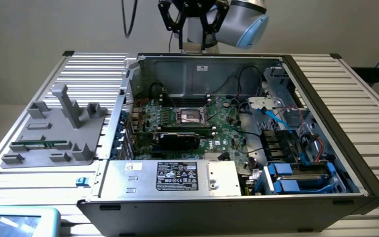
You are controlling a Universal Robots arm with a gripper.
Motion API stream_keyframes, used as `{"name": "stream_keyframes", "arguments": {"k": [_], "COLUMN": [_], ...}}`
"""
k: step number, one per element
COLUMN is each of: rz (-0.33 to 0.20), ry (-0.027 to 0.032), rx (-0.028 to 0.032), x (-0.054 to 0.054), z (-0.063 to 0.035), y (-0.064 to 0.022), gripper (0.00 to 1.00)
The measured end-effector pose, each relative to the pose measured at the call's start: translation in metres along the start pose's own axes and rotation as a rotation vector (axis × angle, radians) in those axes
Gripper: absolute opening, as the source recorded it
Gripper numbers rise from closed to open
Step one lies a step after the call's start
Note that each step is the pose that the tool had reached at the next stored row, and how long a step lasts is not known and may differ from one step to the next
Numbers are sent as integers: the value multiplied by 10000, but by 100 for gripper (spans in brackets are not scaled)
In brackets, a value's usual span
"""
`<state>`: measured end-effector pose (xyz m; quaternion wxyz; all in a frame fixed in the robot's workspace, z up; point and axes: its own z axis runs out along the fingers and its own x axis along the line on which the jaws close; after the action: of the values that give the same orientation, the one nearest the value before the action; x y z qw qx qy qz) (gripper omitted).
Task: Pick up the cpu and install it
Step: 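Place the cpu into insertion slot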
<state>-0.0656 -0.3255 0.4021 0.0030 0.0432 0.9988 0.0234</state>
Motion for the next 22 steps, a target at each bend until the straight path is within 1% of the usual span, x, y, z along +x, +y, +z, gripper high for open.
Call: {"name": "stream_keyframes", "arguments": {"k": [22], "rz": [3750], "ry": [-175], "rx": [17], "x": [0], "z": [0], "y": [0], "gripper": [53]}}
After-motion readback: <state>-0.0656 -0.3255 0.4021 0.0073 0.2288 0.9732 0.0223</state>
